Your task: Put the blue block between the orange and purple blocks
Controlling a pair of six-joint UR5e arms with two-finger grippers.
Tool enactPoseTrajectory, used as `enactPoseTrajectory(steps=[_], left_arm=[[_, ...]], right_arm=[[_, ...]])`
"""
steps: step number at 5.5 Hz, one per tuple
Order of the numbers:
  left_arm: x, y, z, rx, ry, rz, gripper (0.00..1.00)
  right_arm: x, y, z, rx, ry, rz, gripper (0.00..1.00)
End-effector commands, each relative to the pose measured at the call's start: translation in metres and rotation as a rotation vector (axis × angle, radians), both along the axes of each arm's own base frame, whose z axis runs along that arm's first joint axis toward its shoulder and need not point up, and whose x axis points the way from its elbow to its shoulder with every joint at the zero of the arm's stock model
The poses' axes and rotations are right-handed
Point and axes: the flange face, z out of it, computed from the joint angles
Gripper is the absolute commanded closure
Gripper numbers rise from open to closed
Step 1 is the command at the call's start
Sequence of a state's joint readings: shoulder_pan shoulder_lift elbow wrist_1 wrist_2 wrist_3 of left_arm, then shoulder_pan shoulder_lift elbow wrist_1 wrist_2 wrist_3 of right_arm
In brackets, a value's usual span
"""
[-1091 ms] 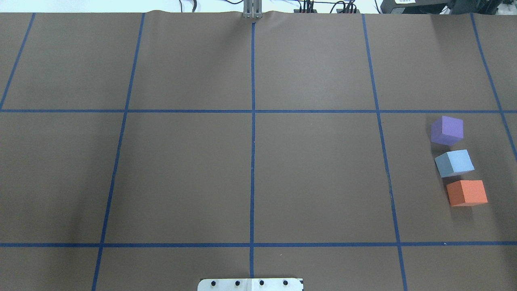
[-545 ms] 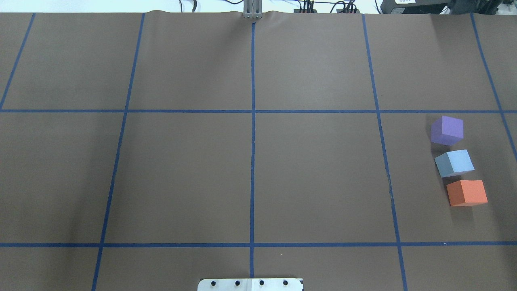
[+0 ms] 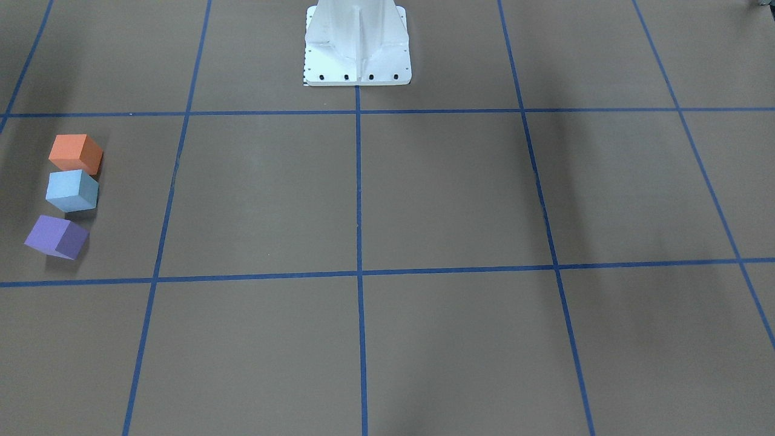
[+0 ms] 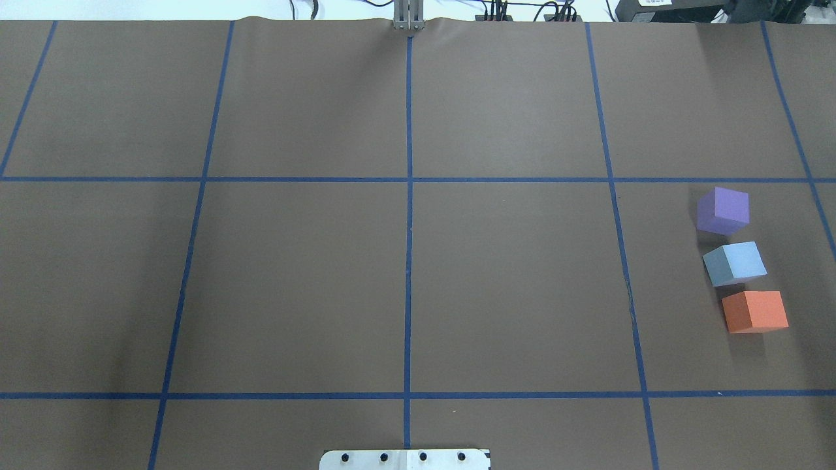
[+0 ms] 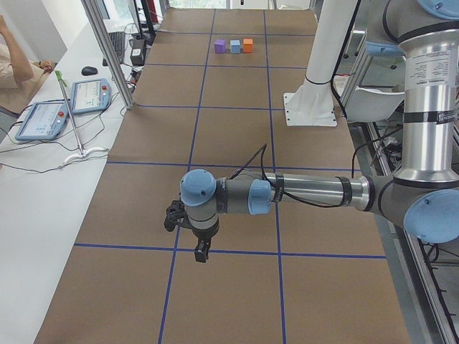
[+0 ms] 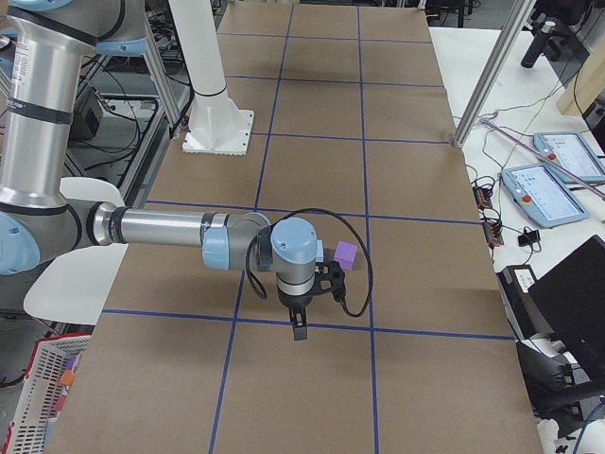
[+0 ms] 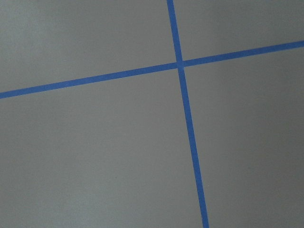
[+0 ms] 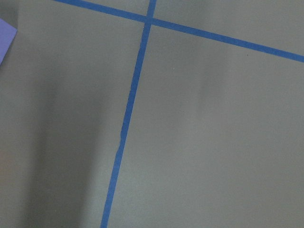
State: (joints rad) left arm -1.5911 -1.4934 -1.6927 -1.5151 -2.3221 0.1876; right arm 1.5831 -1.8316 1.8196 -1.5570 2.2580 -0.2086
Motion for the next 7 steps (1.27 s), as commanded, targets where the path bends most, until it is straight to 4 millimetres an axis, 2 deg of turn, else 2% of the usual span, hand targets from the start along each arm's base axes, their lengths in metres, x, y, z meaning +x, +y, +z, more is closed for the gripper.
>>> enactPoseTrajectory(steps=[1,3,7], left_arm=[[0.0,0.001,0.001,-0.003,-0.001,0.0,0.0],[0.0,0.003,0.004,-0.009,-0.001,0.0,0.0],[0.0,0.004,0.004,-0.007,-0.001,0.003,0.0]], right_arm=[[0.0,0.0,0.002,-0.003,0.001,0.0,0.0],[0.0,0.0,0.003,-0.006,0.001,0.001,0.0],[-0.002,-0.007,-0.008,0.001,-0.017,0.026,0.0]])
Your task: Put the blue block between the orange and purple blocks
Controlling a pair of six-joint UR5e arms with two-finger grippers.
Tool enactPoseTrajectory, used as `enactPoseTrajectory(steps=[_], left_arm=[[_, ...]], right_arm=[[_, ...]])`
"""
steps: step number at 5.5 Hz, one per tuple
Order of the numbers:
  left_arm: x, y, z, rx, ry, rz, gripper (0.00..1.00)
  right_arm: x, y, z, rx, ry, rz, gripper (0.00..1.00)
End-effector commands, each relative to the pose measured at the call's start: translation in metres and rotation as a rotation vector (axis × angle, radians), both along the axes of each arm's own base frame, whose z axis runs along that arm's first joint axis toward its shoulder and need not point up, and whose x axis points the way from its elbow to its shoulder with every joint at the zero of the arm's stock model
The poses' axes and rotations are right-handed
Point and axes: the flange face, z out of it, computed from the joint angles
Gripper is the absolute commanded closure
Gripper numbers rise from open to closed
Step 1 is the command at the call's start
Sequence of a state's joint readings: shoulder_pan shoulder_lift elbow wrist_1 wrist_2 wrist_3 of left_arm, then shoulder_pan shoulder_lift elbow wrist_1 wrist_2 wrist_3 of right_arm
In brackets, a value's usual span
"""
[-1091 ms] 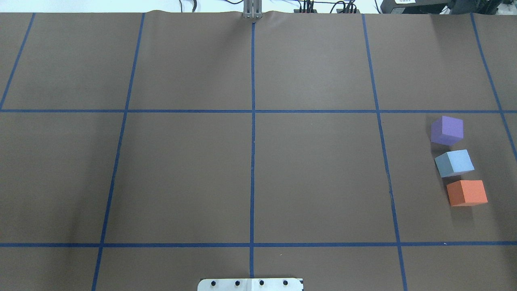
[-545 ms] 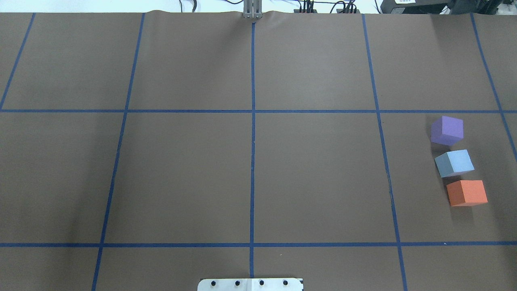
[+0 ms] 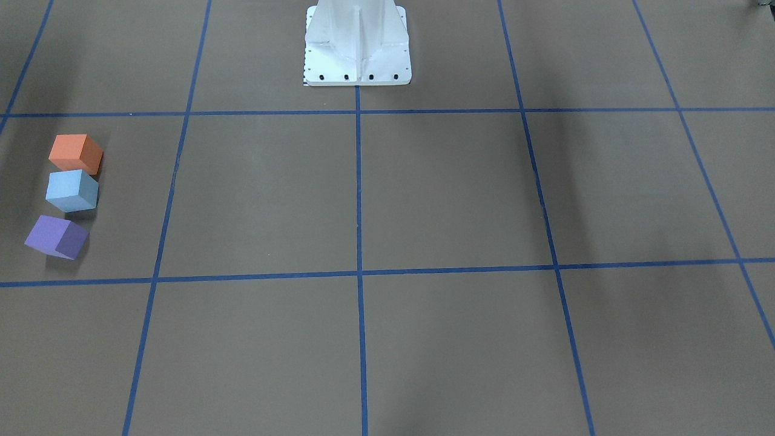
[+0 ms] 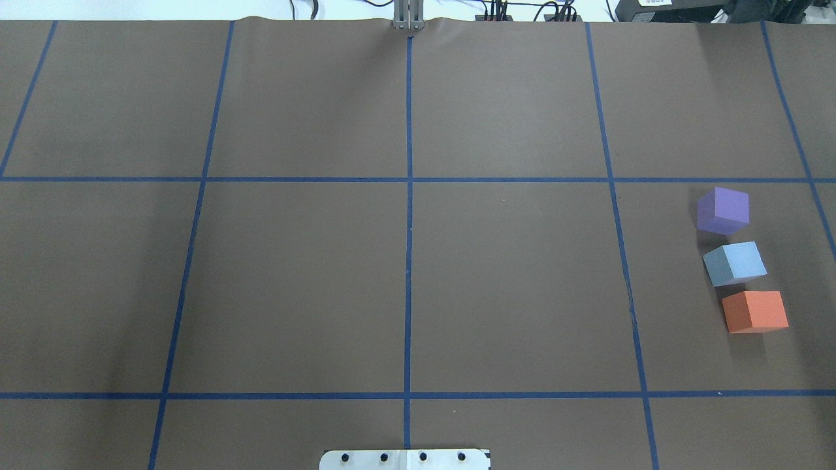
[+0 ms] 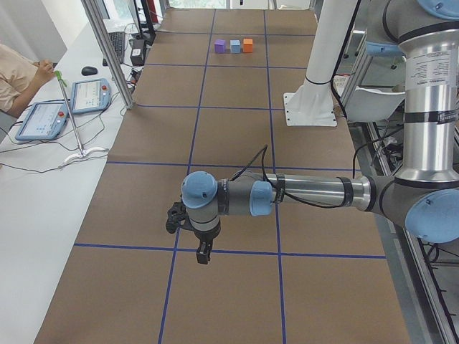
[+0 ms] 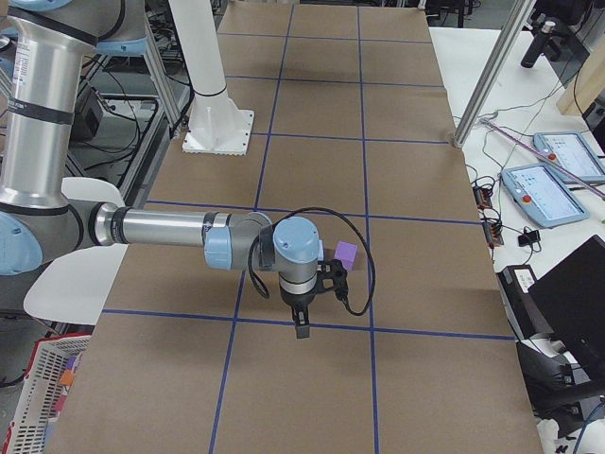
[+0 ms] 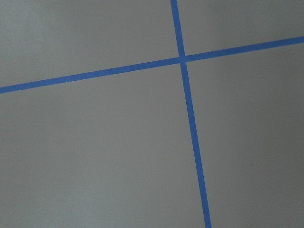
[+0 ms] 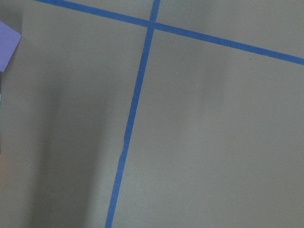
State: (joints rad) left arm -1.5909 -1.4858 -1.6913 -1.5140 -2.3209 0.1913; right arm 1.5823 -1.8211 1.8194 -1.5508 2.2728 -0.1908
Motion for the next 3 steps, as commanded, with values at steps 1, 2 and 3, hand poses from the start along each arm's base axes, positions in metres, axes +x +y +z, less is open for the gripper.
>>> enactPoseTrajectory(steps=[1,2,3], left_arm=[[0.0,0.0,0.0,0.0,0.0,0.0,0.0],[0.0,0.0,-0.001,0.002,0.001,0.0,0.0],[0.0,-0.001,-0.005,0.009,0.006,0.0,0.0]], right_arm=[[-0.001,-0.001,-0.003,-0.004,-0.004,0.014,0.0],[-0.002,-0.001,-0.005,-0.004,-0.028,0.014,0.0],[-0.003,-0.004,-0.015,0.021,-0.039,0.015,0.0]])
